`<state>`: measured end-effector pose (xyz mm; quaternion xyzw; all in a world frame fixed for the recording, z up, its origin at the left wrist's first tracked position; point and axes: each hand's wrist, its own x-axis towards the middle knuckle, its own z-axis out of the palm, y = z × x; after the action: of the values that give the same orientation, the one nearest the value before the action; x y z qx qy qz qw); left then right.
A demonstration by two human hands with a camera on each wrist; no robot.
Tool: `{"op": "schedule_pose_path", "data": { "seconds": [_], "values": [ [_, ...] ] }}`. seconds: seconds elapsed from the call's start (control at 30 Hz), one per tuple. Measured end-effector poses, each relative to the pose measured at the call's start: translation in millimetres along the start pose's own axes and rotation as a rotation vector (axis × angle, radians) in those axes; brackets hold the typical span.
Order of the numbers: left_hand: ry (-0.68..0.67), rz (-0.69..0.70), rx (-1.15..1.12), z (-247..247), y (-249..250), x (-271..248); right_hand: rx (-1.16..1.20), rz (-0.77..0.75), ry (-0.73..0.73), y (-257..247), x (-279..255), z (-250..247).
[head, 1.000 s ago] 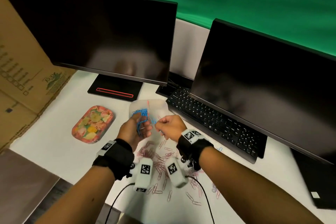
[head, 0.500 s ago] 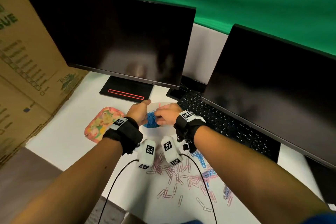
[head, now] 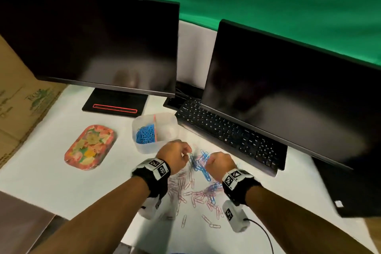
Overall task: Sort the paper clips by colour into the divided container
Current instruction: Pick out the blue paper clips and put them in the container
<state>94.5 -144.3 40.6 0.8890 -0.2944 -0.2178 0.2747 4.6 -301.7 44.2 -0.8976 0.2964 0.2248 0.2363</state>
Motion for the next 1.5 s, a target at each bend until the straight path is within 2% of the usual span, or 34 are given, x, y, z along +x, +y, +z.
{"op": "schedule_pose_path", "data": {
  "seconds": [0.13, 0.2, 0.3, 0.5, 0.8, 1.03, 1.2, 1.33, 1.5],
  "values": [
    [-0.247, 0.099, 0.382, 30, 1, 1, -0.086, -0.085, 0.0, 16, -12, 28],
    [-0.283, 0.103, 0.467, 37, -1, 1, -0.085, -0.115, 0.028, 22, -13, 37],
    [-0.25, 0.084, 0.485, 41, -7, 1, -0.027, -0.116, 0.02, 27, -13, 40],
    [-0.159, 0.011, 0.402, 44, -20, -5, 0.163, -0.119, 0.009, 43, -13, 35],
    [-0.142, -0.061, 0.311, 43, -17, -9, 0.215, -0.153, -0.001, 49, -13, 33],
    [-0.132, -0.19, 0.001, 31, -25, -12, 0.193, -0.202, -0.025, 58, -15, 37],
    [-0.119, -0.136, -0.143, 26, -26, -18, 0.219, -0.162, 0.005, 61, -12, 38],
    [-0.113, -0.233, -0.262, 26, -25, -19, 0.087, -0.198, 0.032, 47, -14, 37],
    [0.004, -0.338, -0.482, 29, -23, -25, -0.072, -0.256, 0.066, 28, -14, 44]
  ]
}}
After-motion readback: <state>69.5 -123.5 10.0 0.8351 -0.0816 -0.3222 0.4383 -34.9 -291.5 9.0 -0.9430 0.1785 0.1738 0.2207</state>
